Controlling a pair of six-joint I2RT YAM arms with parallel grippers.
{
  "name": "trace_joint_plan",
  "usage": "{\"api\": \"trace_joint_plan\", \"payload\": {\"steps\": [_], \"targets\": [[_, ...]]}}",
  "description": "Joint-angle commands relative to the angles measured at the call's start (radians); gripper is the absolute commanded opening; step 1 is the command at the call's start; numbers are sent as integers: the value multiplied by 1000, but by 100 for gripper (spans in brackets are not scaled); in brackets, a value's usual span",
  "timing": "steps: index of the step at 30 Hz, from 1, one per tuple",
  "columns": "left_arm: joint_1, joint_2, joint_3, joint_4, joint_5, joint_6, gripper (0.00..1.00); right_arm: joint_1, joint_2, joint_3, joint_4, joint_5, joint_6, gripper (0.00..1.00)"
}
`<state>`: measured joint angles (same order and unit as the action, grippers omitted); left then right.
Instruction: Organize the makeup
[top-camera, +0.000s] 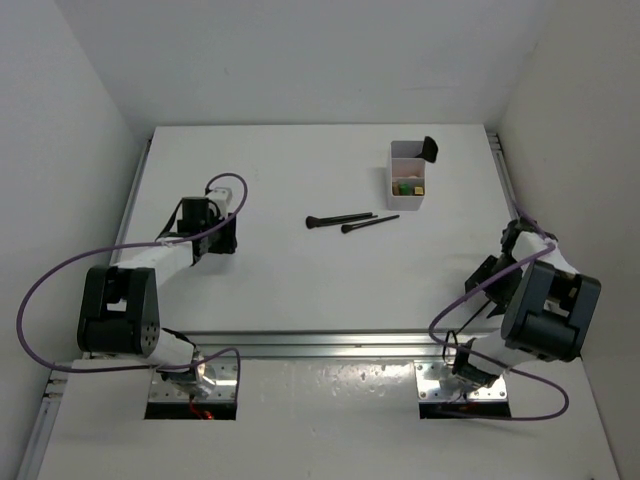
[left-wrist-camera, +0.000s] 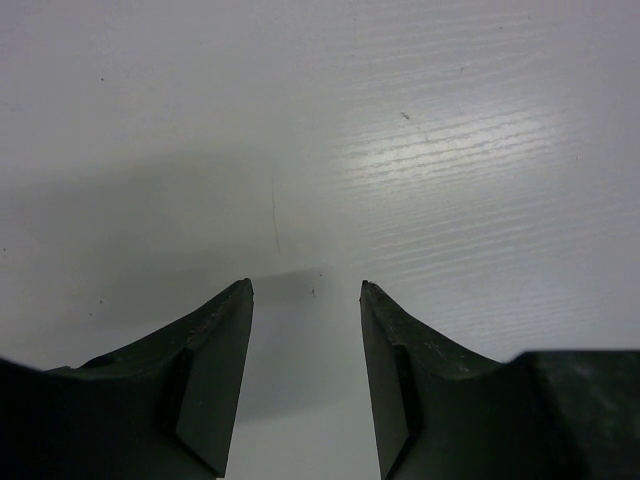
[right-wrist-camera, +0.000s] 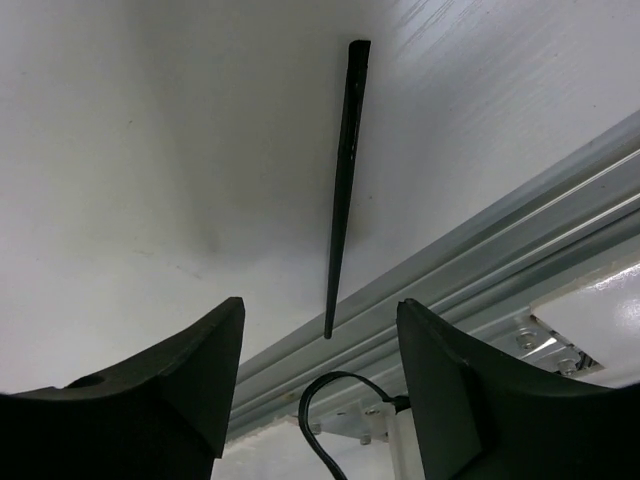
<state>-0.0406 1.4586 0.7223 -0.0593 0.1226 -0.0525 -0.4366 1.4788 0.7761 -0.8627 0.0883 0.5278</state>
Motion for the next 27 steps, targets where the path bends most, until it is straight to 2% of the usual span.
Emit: {"api": "trace_joint_plan", "payload": {"steps": [1,14,27], "targets": [[-10,2,-3,44,-5,13,53,-2,40,-1,27,11,29,61],[-19,2,6,35,-41,13,53,4,187,2,97,100,14,39],[-19,2,6,35,-41,13,53,32,252,14,171,65,-3,1]]}}
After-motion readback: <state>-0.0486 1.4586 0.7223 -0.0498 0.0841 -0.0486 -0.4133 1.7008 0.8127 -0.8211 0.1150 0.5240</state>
